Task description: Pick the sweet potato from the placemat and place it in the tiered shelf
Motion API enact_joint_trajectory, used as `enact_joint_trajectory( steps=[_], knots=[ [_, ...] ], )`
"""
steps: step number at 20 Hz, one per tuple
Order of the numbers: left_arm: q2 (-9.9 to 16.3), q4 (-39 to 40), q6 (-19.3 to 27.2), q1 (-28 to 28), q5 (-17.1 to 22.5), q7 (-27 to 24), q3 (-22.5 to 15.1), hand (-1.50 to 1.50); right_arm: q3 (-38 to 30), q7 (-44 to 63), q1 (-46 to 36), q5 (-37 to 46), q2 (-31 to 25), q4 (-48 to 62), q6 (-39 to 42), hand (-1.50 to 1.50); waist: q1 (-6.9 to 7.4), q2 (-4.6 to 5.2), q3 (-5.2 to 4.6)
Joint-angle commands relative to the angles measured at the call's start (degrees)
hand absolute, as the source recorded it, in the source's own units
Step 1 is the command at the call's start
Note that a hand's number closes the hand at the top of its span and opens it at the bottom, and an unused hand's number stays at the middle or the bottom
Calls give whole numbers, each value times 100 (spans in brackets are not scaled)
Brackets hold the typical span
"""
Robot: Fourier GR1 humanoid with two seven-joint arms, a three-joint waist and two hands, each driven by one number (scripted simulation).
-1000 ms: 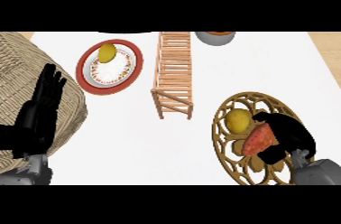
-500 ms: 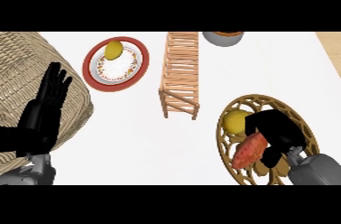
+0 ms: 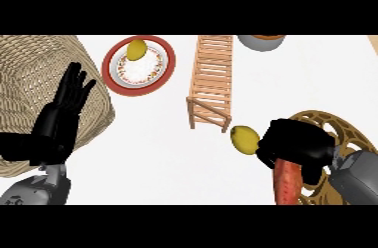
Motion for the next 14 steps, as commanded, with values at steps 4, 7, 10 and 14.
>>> enact_joint_trajectory(
  steps=[4, 7, 10, 14],
  knots=[
    [67, 382, 14, 297, -21, 10, 190, 0, -688, -3104, -887, -1055, -688, 998, 275, 150, -295, -39, -51],
    [34, 152, 56, 259, 8, 187, 179, 0, -1165, -3287, -962, -2189, -678, 1515, 995, 150, -324, -51, -54],
    [125, 112, 53, 278, -30, 291, 249, 0, -1467, -3085, -1410, -2944, -733, 1940, 1499, 150, -291, -63, -58],
    [-50, 266, 134, 294, -141, 133, 157, 0, -1876, -2583, -2087, -3716, -885, 2410, 1890, 150, -373, -78, -64]
  ],
)
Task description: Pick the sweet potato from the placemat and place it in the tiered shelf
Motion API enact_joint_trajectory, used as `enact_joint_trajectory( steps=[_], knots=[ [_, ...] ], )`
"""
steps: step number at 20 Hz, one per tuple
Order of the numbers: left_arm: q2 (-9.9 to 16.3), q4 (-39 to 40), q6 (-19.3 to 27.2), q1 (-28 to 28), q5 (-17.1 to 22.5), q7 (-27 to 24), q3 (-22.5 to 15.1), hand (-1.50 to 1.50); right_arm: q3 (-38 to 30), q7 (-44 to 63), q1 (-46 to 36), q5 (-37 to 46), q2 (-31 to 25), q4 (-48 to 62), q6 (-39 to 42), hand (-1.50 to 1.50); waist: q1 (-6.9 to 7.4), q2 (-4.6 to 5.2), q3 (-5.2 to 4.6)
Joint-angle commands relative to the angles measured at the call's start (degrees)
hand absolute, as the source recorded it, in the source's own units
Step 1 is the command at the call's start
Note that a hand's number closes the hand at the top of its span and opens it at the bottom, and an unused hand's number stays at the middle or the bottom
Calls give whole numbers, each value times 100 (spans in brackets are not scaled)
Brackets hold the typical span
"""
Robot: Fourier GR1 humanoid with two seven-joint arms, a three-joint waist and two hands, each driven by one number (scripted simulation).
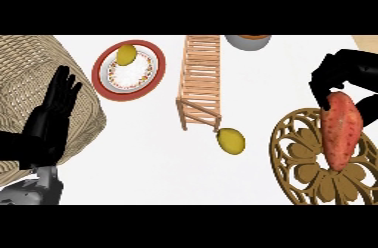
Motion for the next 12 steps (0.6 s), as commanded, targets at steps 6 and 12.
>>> enact_joint_trajectory(
  steps=[6, 12],
  knots=[
    [-101, 88, -103, 185, -3, 35, -83, 0, -352, 26, -1756, -702, 356, 1758, 1153, 150, 76, 45, -58],
    [-250, 529, 42, -28, -236, -75, -124, 0, -239, 439, -2437, -657, 1120, 2534, 778, 150, 7, 61, -58]
  ],
)
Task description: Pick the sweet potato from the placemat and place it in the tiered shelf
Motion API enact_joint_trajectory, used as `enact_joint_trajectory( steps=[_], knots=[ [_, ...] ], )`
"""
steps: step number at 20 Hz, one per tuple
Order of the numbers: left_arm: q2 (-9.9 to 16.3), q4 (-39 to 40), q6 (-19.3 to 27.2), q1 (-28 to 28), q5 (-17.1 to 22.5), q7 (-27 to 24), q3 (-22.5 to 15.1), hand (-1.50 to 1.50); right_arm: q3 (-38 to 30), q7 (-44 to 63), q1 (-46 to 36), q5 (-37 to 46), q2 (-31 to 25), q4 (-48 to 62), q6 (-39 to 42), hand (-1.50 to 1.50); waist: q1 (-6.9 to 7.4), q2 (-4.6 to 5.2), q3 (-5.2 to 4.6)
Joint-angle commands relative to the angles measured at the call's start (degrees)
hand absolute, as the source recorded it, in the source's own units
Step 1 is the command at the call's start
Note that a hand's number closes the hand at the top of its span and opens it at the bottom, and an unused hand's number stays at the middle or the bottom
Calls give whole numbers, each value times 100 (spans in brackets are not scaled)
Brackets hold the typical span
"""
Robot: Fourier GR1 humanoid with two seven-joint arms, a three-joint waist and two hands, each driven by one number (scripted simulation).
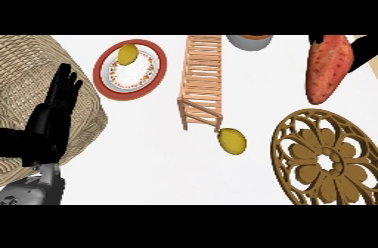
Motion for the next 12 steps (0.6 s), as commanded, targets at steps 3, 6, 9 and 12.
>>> enact_joint_trajectory(
  steps=[3, 6, 9, 12],
  knots=[
    [-29, 82, -43, 297, 35, 142, 46, 0, -4, -298, -510, 55, 695, 903, 344, 150, -57, 18, -57],
    [-58, 324, -174, 222, 57, -212, 60, 0, 68, -77, -877, 152, 1132, 1411, 210, 150, -14, 50, -61],
    [-101, 483, -202, 226, 69, -285, 75, 0, 75, -222, -1050, 223, 1374, 1815, 98, 150, 26, 84, -61],
    [-96, -108, -47, 199, -90, 149, -34, 0, 24, -463, -1057, 357, 1751, 2168, -279, 150, -10, 45, -54]
  ],
)
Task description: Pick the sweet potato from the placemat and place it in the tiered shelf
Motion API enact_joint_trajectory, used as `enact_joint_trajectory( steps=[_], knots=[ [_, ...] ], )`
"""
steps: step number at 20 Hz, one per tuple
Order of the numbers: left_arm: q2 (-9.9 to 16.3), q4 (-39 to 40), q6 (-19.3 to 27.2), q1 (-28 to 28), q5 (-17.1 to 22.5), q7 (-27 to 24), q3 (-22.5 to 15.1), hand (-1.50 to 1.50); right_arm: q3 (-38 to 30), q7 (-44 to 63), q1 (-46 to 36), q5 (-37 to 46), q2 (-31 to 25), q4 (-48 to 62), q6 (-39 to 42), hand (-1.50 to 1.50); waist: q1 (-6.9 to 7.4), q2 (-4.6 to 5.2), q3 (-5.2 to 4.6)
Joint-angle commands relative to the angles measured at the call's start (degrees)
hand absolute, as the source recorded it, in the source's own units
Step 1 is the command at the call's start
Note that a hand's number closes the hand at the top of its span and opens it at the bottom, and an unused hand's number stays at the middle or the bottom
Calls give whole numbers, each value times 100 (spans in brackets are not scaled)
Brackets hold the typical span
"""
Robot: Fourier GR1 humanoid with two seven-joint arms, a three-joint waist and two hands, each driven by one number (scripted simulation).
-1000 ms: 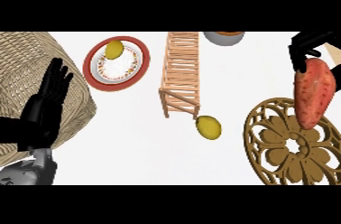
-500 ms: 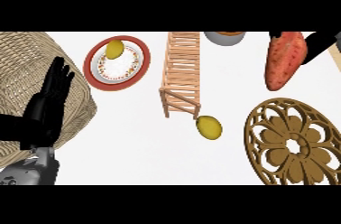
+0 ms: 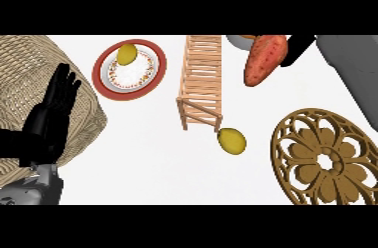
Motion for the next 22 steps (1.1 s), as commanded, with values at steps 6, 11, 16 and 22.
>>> enact_joint_trajectory(
  steps=[6, 11, 16, 22],
  knots=[
    [5, 106, -257, 299, 178, -88, 80, 0, -229, -575, -578, 180, 896, 1358, -321, 150, 115, 80, -56],
    [-185, 214, -23, 193, -120, -96, -75, 0, -197, -603, -797, 371, 1544, 1630, -776, 150, 41, 56, -57],
    [-52, 312, -108, -102, -67, 120, 71, 0, -485, -539, -821, 229, 1649, 2263, -727, 150, 64, 92, -56],
    [-188, 319, -92, 90, -182, -45, -61, 0, -337, -454, -1100, 477, 1874, 2586, -436, -150, 99, 101, -58]
  ],
)
